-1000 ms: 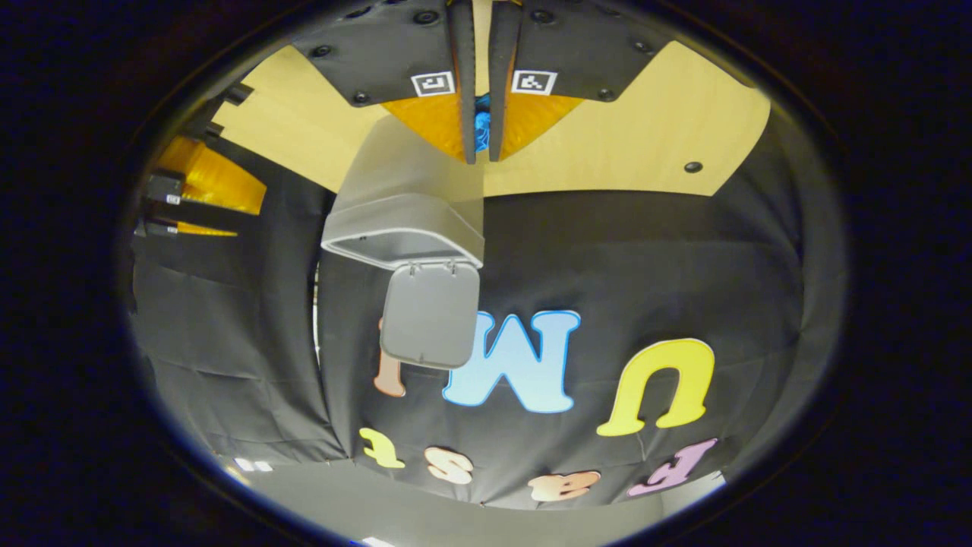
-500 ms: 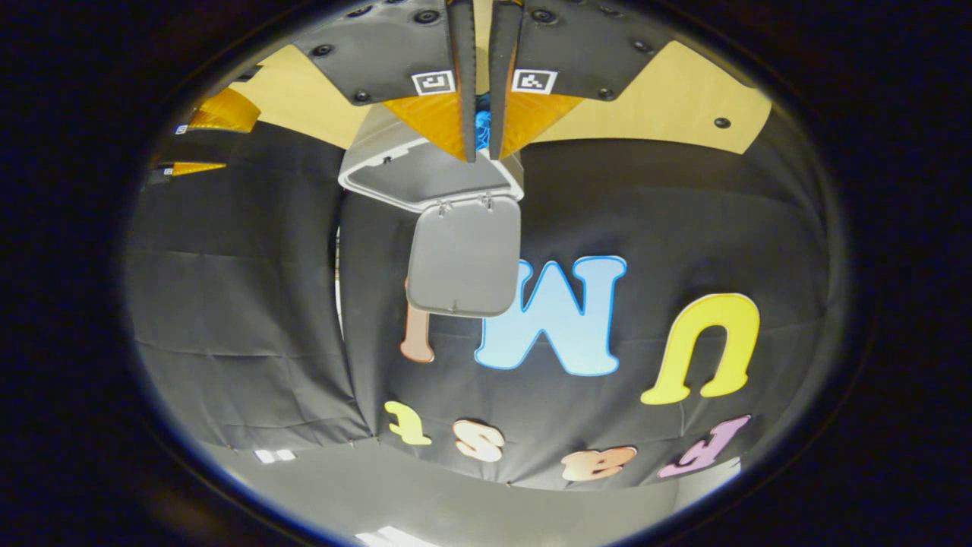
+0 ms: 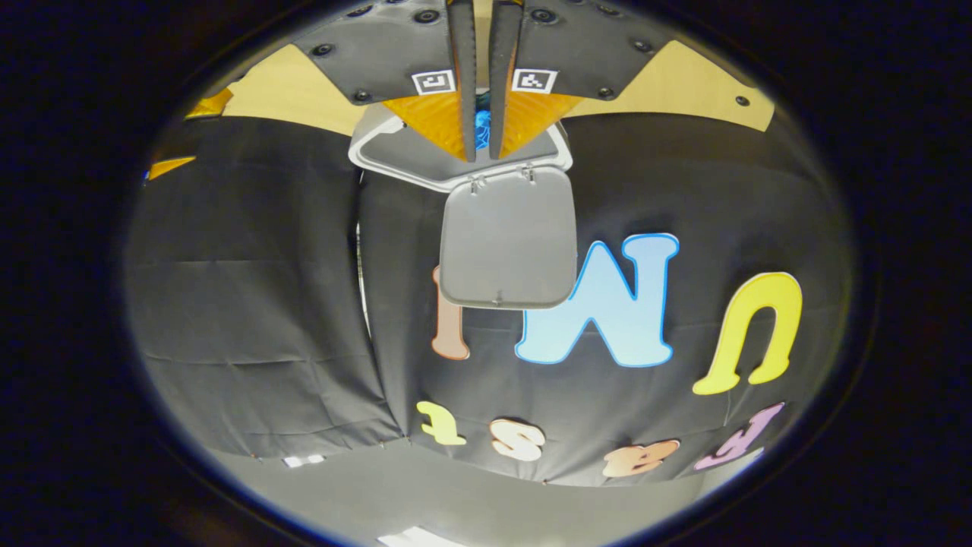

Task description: Press the lid of the desktop garbage bin to open it, pick up the crumpled paper on the desktop and throw it into the bin, then pick up the pop can on the desktop and drop it into the bin, and finally close the garbage bin lid.

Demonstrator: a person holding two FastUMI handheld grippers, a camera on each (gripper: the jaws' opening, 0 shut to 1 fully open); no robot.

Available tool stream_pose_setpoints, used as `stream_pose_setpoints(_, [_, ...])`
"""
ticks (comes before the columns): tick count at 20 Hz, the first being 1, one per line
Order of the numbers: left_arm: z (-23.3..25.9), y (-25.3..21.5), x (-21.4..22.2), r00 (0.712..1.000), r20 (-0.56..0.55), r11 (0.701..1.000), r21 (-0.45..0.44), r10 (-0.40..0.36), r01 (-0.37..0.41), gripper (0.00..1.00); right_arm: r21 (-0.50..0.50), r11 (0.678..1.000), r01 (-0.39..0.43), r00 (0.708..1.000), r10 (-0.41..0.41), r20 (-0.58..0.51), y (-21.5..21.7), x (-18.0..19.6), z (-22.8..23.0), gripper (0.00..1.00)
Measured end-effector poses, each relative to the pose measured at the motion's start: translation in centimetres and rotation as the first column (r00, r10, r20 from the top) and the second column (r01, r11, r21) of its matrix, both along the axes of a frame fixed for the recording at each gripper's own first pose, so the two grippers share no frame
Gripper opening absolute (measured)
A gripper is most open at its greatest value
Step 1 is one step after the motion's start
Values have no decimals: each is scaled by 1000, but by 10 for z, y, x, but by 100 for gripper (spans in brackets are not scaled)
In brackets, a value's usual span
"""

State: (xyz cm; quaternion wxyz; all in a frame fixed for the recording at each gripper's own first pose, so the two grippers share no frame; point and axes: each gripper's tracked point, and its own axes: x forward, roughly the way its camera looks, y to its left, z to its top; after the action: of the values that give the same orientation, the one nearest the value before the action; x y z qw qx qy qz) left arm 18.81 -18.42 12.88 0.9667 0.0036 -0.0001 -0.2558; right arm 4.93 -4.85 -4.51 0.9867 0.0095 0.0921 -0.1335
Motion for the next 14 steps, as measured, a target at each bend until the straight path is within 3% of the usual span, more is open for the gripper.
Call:
stream_pose_setpoints(8, [-17,-12,22,999,-41,1000,30,10,-8,17,20,999,41,999,-40,-34,-7,-9,-11,83])
stream_pose_setpoints(14, [-18,-13,24,998,-55,1000,24,15,-14,31,30,999,40,999,-39,-37,-11,-14,-15,83])
